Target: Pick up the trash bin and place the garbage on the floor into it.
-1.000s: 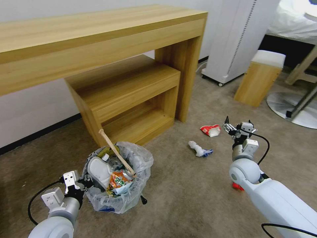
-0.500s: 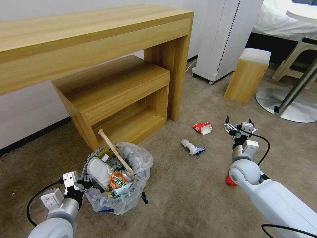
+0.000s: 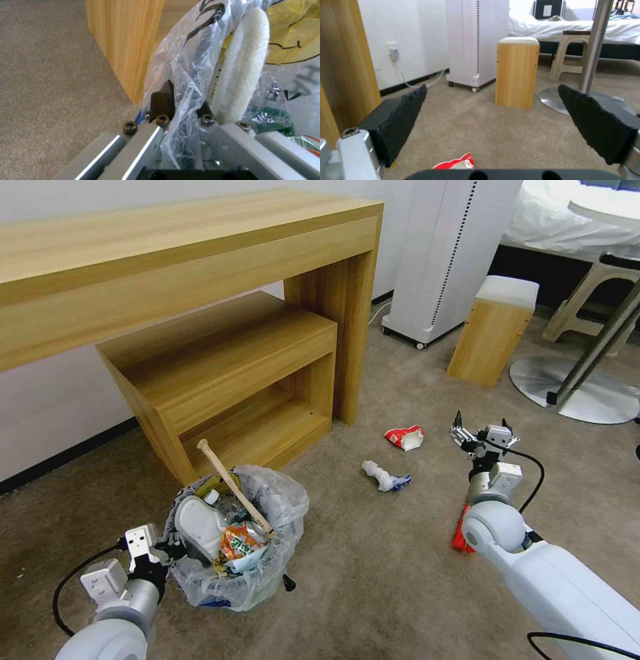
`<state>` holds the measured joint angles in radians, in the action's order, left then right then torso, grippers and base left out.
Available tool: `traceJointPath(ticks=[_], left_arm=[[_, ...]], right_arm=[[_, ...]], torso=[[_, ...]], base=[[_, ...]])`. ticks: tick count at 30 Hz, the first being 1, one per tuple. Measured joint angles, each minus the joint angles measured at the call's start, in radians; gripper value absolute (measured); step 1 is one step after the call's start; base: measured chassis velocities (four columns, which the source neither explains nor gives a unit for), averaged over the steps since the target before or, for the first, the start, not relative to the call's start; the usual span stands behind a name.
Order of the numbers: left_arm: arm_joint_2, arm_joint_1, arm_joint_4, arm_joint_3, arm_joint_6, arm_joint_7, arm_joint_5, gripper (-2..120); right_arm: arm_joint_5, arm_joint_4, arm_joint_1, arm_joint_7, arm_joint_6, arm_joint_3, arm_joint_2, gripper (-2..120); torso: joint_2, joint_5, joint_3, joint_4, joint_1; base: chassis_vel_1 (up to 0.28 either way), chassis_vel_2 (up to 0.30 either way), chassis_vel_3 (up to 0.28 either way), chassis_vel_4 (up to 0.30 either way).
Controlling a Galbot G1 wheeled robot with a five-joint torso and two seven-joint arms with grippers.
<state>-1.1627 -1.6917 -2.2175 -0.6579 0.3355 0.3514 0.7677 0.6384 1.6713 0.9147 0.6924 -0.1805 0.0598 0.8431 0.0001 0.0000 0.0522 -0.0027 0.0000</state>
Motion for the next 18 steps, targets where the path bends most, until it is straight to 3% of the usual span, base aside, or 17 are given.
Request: traceJointPath(ticks=[18], left_arm=[[-0.003, 0.008, 0.014, 0.003, 0.0, -0.001, -0.003, 1]], right_arm=[[0.004, -0.015, -0.002, -0.02, -0.007, -0.007, 0.009, 99]], torso=[[0.0, -0.0001, 0.0, -0.0001, 0.0]], base=[[-0.003, -0.002, -0.002, -0.003]])
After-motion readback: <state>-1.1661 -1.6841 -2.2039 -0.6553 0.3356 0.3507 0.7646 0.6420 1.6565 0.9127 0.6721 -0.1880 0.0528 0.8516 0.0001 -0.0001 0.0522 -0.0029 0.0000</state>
